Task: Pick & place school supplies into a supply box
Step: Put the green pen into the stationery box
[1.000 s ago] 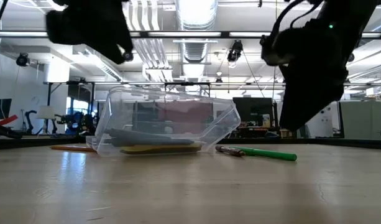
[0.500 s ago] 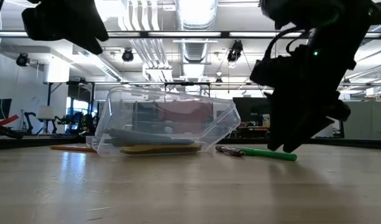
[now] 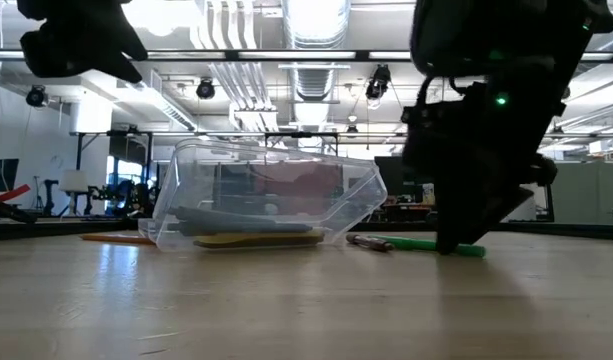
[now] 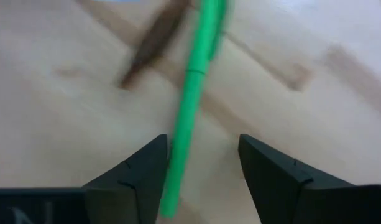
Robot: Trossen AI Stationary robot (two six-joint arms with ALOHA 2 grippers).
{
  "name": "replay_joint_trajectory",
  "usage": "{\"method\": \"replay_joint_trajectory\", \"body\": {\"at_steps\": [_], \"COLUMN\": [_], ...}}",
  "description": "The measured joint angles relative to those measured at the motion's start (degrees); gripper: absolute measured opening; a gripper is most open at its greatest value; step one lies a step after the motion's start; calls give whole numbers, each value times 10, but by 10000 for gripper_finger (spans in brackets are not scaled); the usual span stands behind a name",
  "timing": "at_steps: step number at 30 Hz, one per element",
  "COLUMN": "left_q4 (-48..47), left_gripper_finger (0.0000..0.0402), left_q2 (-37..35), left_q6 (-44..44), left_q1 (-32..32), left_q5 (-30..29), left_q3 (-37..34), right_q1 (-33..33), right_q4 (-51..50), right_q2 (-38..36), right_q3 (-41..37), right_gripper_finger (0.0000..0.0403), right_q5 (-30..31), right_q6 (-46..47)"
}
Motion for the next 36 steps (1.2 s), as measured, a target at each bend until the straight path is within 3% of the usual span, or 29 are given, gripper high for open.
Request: {"method": "replay_joint_trajectory", "body": {"at_steps": [4, 11, 19, 24, 26, 29, 36], "left_q4": [35, 48, 48, 48, 49, 52, 65], "left_gripper_finger": [127, 127, 127, 127, 127, 127, 127], "left_q2": [-23, -26, -26, -26, -25, -25, -25], "left_q6": [0, 0, 18, 27, 27, 27, 24], "left_q1": [0, 0, 0, 0, 0, 1, 4], "left_q5": [-1, -1, -1, -1, -1, -2, -48], "left_q3": [-34, -58, -55, -55, -55, -55, -55], "right_q1": [-2, -2, 4, 10, 9, -4, -101], "right_q4": [-19, -31, -71, -132, -120, -74, 72], "right_q2": [-1, -3, -36, -104, -133, -174, -188], "right_q3": [-4, -15, -17, -15, -16, -11, 41], "right_gripper_finger": [134, 23, 20, 19, 19, 19, 18], "right_q5": [-7, -38, -25, 84, 127, 153, 96], "right_q6": [-3, 97, 226, 310, 277, 144, -300]}}
